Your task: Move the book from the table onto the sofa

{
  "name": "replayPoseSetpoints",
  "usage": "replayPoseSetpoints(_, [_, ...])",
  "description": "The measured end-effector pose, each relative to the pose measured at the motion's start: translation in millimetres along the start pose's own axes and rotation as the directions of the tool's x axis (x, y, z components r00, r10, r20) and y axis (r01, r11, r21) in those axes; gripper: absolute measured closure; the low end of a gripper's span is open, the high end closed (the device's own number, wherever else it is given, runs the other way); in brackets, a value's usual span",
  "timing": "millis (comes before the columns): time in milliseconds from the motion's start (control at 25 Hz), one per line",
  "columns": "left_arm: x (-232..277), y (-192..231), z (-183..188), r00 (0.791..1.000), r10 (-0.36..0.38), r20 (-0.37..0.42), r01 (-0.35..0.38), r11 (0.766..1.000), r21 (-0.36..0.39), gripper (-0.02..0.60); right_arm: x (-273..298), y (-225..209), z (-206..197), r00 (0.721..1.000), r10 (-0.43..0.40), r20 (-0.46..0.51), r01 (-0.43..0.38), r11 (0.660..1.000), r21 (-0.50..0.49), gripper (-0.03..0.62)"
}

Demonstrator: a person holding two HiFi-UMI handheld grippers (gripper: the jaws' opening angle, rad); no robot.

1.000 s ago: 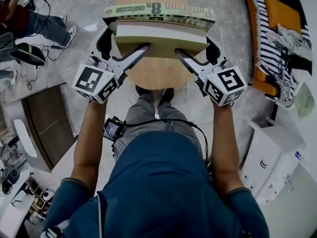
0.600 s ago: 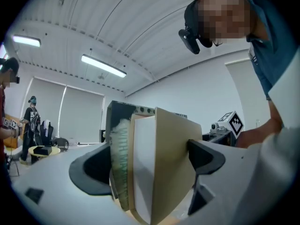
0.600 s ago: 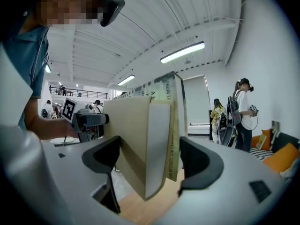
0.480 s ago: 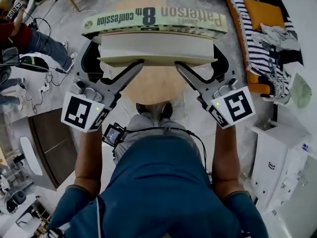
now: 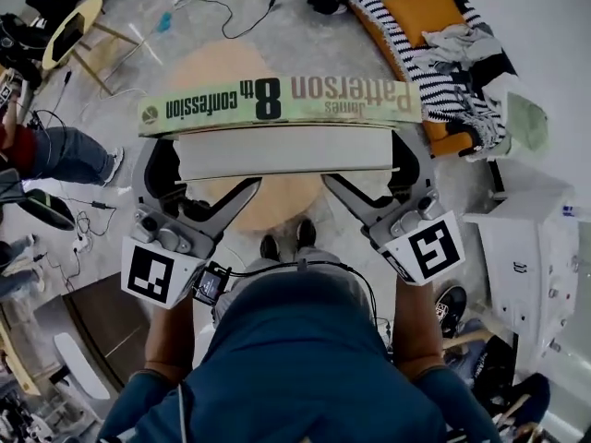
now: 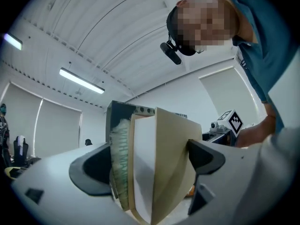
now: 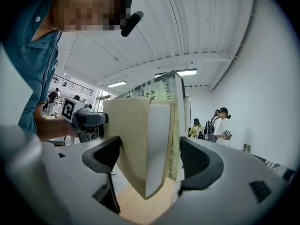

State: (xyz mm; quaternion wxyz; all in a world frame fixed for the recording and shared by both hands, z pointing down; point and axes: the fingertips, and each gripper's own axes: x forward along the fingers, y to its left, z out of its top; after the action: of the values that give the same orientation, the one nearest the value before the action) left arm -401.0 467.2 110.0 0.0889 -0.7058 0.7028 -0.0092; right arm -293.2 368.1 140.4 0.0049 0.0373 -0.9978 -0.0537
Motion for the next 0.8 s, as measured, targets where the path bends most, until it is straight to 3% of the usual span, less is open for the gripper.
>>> replayPoseSetpoints(320, [-1, -60, 18, 0.983, -0.169, 0.074, 0.169, 0.986, 0.003, 0.089, -82, 15, 12, 0.984, -0.179, 0.007, 0.180, 0.982, -0.056, 0.175])
replayPoseSetpoints(800, [7, -85, 39, 0.901, -0.399, 0.168, 0.406, 0.914, -0.009, 0.089, -126, 38, 30, 0.909, -0.416, -0.024, 0.412, 0.907, -0.089, 0.175])
